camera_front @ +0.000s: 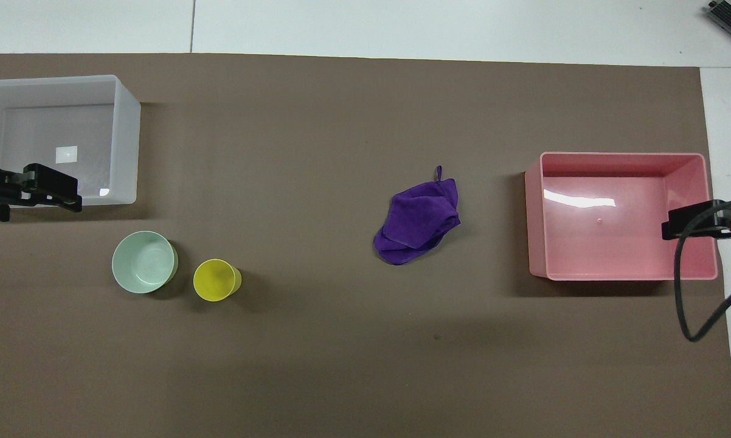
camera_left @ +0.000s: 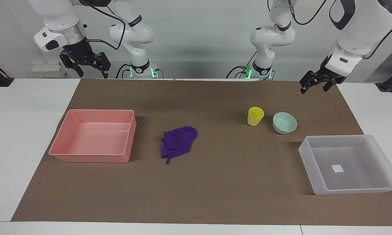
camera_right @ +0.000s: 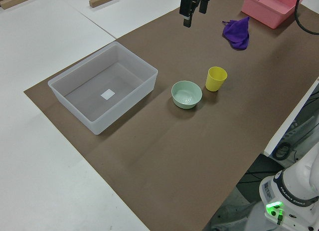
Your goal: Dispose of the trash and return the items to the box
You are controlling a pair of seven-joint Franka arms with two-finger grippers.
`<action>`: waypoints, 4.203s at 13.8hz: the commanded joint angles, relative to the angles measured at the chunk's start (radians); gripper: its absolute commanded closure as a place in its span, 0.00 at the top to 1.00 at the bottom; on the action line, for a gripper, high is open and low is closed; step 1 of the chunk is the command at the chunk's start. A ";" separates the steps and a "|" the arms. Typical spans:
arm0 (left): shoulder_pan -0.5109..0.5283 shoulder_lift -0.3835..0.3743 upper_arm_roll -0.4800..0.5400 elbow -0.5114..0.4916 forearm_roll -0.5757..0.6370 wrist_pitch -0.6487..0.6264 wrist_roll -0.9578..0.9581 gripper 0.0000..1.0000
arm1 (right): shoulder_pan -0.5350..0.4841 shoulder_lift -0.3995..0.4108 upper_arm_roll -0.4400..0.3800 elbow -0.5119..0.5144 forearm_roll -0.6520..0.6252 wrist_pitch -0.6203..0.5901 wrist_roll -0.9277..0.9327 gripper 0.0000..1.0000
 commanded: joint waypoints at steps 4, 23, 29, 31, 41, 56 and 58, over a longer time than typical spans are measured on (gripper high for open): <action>0.003 -0.007 0.004 -0.004 -0.014 -0.002 0.006 1.00 | -0.012 -0.037 0.000 -0.045 0.016 0.006 -0.028 1.00; 0.158 -0.017 0.008 -0.366 -0.089 0.127 0.136 1.00 | 0.335 0.255 0.017 -0.270 0.134 0.767 0.171 1.00; 0.149 -0.013 0.006 -0.654 -0.115 0.462 0.141 1.00 | 0.402 0.424 0.017 -0.316 0.136 0.996 0.157 0.89; 0.139 0.011 0.006 -0.702 -0.115 0.568 0.141 1.00 | 0.410 0.441 0.015 -0.327 0.133 1.000 0.151 0.32; 0.158 0.080 0.009 -0.522 -0.140 0.385 0.139 0.00 | 0.398 0.423 0.004 -0.309 0.121 0.885 0.164 0.00; 0.333 0.448 0.009 0.154 -0.138 0.256 0.142 0.00 | 0.173 0.237 -0.034 0.136 -0.065 0.219 0.089 0.00; 0.328 0.476 0.009 0.149 -0.134 0.261 0.144 0.00 | 0.085 0.201 -0.032 0.031 -0.063 0.307 -0.024 0.00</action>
